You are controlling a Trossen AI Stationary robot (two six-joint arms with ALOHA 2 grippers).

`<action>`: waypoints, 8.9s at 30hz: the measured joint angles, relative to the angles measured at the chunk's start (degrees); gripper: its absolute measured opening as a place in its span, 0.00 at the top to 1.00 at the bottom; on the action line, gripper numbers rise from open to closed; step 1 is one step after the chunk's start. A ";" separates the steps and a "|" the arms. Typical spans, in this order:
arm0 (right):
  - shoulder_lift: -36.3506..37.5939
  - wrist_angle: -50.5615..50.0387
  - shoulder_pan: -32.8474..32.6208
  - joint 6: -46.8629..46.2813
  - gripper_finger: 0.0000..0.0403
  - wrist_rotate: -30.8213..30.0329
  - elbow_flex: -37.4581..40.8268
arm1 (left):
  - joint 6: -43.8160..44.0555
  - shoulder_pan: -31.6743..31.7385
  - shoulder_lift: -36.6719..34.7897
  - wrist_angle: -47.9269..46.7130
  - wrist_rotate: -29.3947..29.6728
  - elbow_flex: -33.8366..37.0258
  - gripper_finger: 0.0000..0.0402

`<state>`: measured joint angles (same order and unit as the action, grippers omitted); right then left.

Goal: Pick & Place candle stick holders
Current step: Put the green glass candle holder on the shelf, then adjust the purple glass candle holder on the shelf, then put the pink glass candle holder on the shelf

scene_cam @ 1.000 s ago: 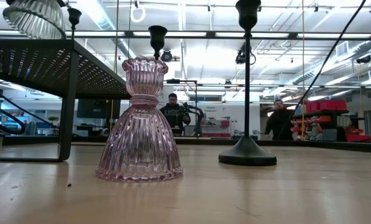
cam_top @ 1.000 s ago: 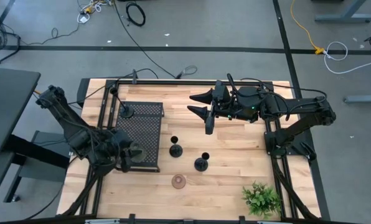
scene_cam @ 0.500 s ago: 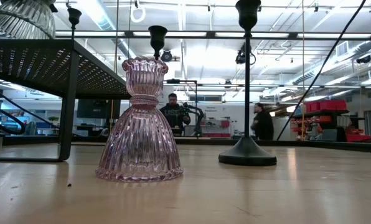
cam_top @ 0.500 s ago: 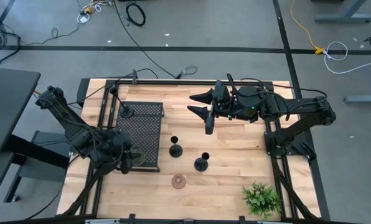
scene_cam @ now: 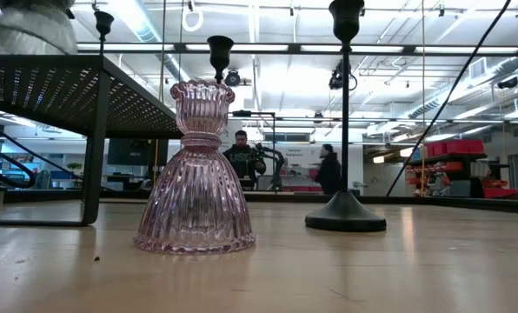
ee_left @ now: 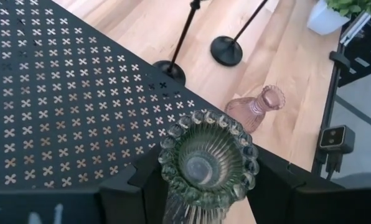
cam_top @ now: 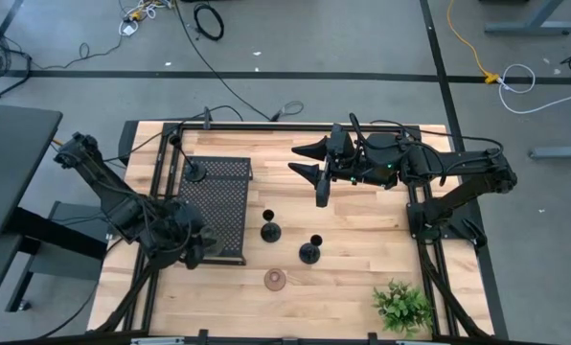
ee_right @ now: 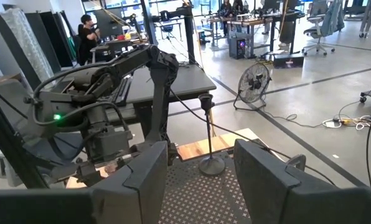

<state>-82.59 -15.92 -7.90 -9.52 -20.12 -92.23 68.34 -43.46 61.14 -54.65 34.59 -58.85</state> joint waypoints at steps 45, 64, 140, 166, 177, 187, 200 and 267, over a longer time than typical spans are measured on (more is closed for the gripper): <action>0.00 0.01 -0.02 -0.50 0.54 0.00 0.00 | 3.98 1.87 -3.36 -16.31 -24.75 -15.72 0.42; 0.00 0.04 0.00 1.03 0.54 -1.51 0.00 | 5.92 1.70 6.74 -21.90 -35.18 -15.72 0.42; -18.29 -14.14 -38.74 -40.53 0.54 -1.94 0.00 | -19.62 1.88 7.10 9.89 5.75 -22.60 0.42; -35.53 -10.73 -33.53 -51.53 0.54 -11.46 0.04 | -24.42 1.88 7.10 10.29 5.78 -22.60 0.42; -38.84 -8.23 -30.32 -51.08 0.54 -15.95 0.04 | -25.65 1.86 7.10 10.25 5.70 -22.60 0.42; -42.57 -5.51 -28.14 -49.96 0.54 -17.66 -0.02 | -28.59 1.86 7.10 10.27 5.70 -22.60 0.42; -45.38 -0.81 -24.42 -46.52 0.38 -14.80 0.00 | -29.00 1.88 7.10 10.27 5.68 -22.58 0.42; -30.48 20.09 -17.60 -30.27 0.68 -11.72 0.00 | -30.51 1.88 7.10 8.91 5.66 -22.58 0.42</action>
<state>-113.06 4.16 -25.51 -39.79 -31.84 -92.23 37.83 -41.58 68.25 -45.74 40.25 -81.43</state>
